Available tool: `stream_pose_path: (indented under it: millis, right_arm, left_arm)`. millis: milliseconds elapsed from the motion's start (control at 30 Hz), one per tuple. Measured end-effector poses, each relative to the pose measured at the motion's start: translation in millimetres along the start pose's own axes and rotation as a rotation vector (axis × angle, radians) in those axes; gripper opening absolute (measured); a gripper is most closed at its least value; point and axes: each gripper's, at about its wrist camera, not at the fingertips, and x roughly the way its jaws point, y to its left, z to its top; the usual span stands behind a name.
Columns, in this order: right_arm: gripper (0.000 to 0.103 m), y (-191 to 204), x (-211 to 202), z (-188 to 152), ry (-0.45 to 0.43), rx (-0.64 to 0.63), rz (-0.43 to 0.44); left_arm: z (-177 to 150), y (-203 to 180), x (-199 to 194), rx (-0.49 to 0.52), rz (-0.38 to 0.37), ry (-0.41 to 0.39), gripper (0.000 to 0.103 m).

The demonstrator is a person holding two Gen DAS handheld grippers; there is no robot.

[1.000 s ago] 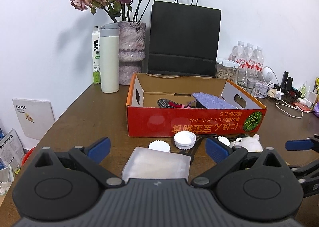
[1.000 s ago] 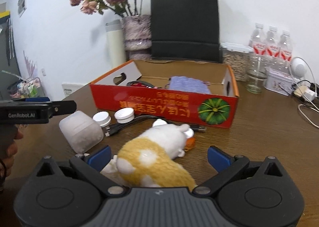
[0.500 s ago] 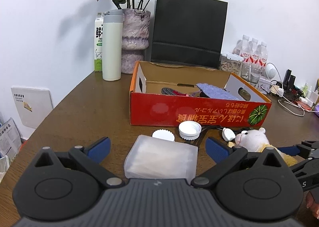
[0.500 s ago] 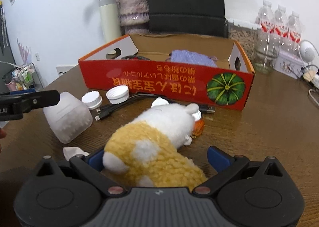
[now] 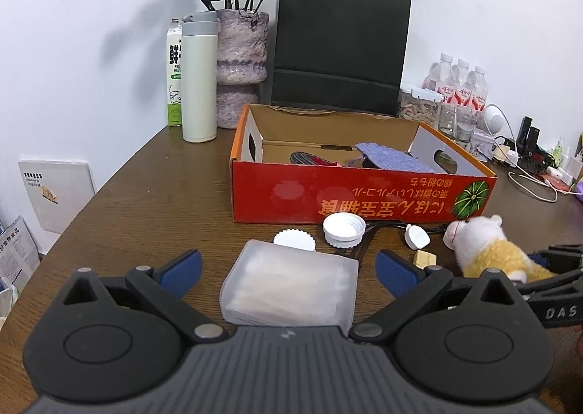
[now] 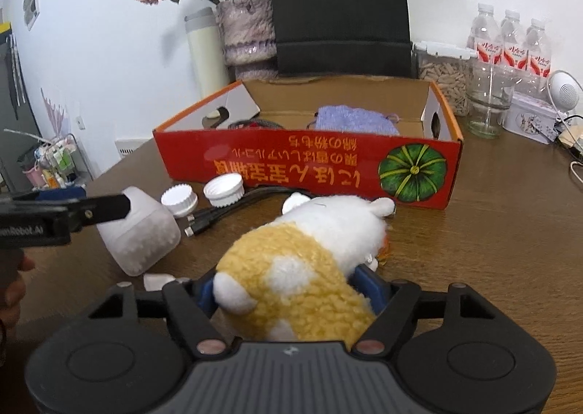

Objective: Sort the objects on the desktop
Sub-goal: 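Grasp the plush toy with the right gripper while the left gripper grasps the clear plastic container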

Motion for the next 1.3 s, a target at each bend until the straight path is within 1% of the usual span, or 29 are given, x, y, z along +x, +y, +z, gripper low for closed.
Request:
stream_pose_path:
  millis: [233,500,667,833,1033,1200,1233,1267,1300]
  right_arm:
    - [0.073,-7,-16,6,-0.058,0.011,-0.012]
    - [0.073,-27,-26,11,-0.102,0.03,-0.052]
    - [0.073,-37,-24,10,-0.1,0.04,-0.072]
    - [0.073,-41,-22,8,-0.099,0.045,-0.071]
    - [0.073,-41,-20,7,-0.096,0.044,-0.066]
    - [0.073,-40,-21,5,-0.098,0.045,-0.061]
    - [0.073,-40,-21,5,-0.098,0.045,-0.059]
    - [0.073,-40,-22,5,-0.098,0.044,-0.058]
    - [0.073,-40,-22,4,-0.098,0.044,-0.056]
  left_arm:
    - [0,-5,4,0.02,0.005,0.012,0.103]
    - [-3,-9,18,0.04,0.026,0.053,0.103]
    - [-7,-12,29,0.058,0.048,0.089,0.103]
    - [-10,-13,39,0.065,0.057,0.115,0.103]
    - [-10,-14,54,0.069,0.056,0.137,0.103]
    - [-11,-13,56,0.054,0.064,0.137,0.103]
    - [-11,-13,56,0.054,0.068,0.138,0.103]
    - [-12,-14,56,0.055,0.067,0.137,0.098]
    - [-12,-14,56,0.054,0.065,0.136,0.096]
